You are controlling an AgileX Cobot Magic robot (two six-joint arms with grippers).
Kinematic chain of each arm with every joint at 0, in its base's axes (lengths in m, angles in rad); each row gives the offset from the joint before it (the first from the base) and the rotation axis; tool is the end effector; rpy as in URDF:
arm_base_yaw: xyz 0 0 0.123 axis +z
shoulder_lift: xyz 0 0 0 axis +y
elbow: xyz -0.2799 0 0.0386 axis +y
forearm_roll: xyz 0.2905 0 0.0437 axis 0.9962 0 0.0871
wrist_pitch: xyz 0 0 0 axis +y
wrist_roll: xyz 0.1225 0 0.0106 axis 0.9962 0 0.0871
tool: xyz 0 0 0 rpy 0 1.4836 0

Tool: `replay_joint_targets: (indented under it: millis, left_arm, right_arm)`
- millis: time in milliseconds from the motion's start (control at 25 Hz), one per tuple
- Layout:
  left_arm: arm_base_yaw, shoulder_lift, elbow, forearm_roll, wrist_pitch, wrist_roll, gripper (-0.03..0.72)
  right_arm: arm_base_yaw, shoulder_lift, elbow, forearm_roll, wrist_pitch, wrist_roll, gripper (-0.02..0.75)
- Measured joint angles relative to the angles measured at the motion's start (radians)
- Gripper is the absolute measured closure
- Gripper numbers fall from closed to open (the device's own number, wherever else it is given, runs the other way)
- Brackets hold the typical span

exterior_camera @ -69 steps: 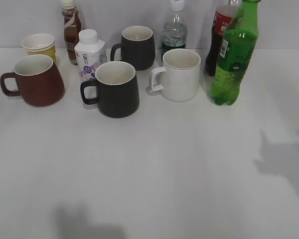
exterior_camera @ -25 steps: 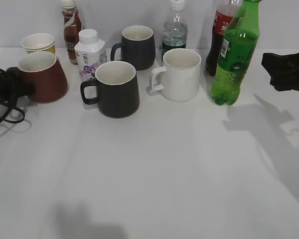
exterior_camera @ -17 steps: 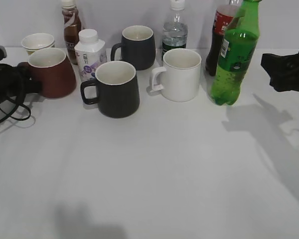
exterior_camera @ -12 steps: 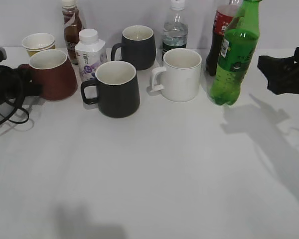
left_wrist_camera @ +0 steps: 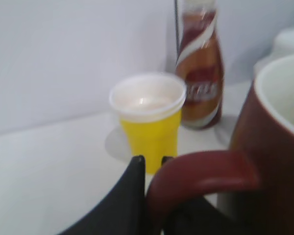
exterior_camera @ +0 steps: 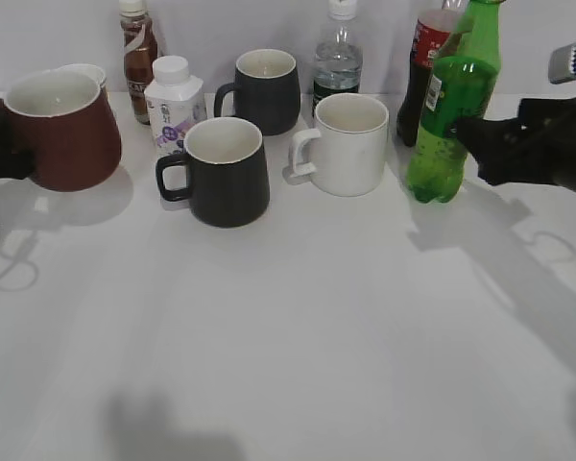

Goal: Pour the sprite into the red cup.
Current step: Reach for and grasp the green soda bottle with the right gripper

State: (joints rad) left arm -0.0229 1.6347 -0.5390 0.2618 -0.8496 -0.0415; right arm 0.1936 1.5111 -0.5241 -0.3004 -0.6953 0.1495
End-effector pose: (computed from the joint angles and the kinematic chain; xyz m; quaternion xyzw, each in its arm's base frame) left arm 0.3462 -0.0318 0.1403 0.1222 0.7557 -0.0394 0.6423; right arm 0.3253 0.0875 0.1591 -0.1665 0.7634 0.1083 0.6147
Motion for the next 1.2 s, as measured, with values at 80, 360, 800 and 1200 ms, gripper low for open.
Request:
replay_joint_targets:
  millis: [80,360,800,1200]
  left_arm:
    - [-0.015,-0.066,0.03,0.0,0.039,-0.001,0.621]
    - [-0.121,-0.209,0.083,0.03,0.184,0.0,0.621]
    - [-0.416,-0.25,0.084,0.038,0.24,0.0,0.622]
    - [-0.532,-0.142,0.085,0.039,0.175,0.0,0.622]
  right_arm:
    - [0.0,0.056,-0.032,-0.004,-0.032,0.016,0.15]
    - [0.0,0.236,-0.147,-0.009,-0.079,0.026,0.15]
    - [0.0,0.396,-0.273,-0.01,-0.093,0.027,0.172]
    - [0.0,0.392,-0.287,-0.009,-0.071,0.02,0.356]
